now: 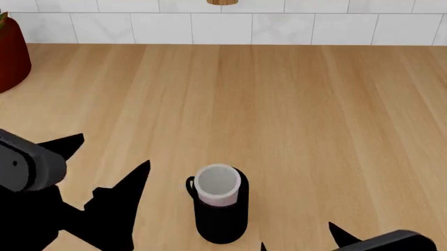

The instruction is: Stack the cups from largest to smallest.

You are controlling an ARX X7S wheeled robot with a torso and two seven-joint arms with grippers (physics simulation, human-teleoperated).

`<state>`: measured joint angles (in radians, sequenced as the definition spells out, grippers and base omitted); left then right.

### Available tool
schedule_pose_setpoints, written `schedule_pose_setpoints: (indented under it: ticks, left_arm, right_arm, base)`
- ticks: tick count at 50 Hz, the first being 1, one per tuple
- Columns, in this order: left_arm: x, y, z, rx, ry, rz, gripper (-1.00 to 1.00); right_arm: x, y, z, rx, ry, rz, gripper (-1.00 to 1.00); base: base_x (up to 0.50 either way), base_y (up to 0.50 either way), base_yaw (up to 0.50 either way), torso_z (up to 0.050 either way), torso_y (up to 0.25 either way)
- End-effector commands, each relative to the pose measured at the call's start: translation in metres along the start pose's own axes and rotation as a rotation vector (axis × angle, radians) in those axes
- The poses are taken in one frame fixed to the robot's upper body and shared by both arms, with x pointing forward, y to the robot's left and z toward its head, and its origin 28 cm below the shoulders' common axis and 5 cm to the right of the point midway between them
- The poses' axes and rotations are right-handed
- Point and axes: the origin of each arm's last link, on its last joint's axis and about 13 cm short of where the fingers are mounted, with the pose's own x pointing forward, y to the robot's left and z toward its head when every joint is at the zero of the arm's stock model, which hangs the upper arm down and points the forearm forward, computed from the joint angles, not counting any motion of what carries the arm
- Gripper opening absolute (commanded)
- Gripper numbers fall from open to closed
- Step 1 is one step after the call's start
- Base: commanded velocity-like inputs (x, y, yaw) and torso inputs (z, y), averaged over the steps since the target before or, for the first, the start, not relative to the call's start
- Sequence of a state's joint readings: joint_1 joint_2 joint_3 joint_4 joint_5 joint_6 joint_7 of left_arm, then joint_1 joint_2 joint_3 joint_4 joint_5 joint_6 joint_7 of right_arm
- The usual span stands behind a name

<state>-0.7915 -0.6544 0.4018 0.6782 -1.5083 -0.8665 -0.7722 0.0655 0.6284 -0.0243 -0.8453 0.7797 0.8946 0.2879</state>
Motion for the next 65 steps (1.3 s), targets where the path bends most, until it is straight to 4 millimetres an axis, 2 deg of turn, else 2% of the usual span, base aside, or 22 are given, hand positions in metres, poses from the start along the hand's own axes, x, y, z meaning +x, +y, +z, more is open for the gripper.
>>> schedule_pose_setpoints:
  ticks: [1, 6, 15, 33, 44, 61, 65]
  left_arm:
    - [-0.041, 0.011, -0.010, 0.064, -0.038, 0.134, 1.00]
    - [-0.046, 0.020, -0.028, 0.080, -0.024, 0.252, 1.00]
    - [-0.055, 0.040, -0.020, 0.045, -0.070, 0.385, 1.00]
    - [-0.060, 0.046, -0.038, 0.051, -0.033, 0.462, 1.00]
    - [-0.066, 0.049, -0.039, 0.037, -0.042, 0.489, 1.00]
    - [-0.060, 0.050, -0.037, -0.005, -0.019, 0.537, 1.00]
    - [-0.059, 0.049, -0.033, 0.009, -0.006, 0.562, 1.00]
  right_arm:
    - [-0.005, 0.002, 0.007, -0.023, -0.023, -0.032, 1.00]
    - [-0.003, 0.002, 0.006, -0.024, -0.017, -0.045, 1.00]
    - [-0.001, 0.001, 0.007, -0.020, -0.021, -0.092, 1.00]
    - [0.002, -0.003, 0.013, -0.013, -0.065, -0.174, 1.00]
    - [0.003, -0.005, 0.015, -0.013, -0.084, -0.223, 1.00]
    - [0.006, -0.004, 0.014, -0.006, -0.101, -0.269, 1.00]
    - [0.008, -0.008, 0.012, -0.030, -0.077, -0.325, 1.00]
  base:
    - [0.00, 0.00, 0.00, 0.000, 0.000]
    - [0.00, 0.00, 0.00, 0.000, 0.000]
    - [0.00, 0.00, 0.00, 0.000, 0.000]
    - [0.00, 0.00, 0.00, 0.000, 0.000]
    - [0.00, 0.00, 0.00, 0.000, 0.000]
    - [0.00, 0.00, 0.00, 0.000, 0.000]
    - [0.00, 0.00, 0.00, 0.000, 0.000]
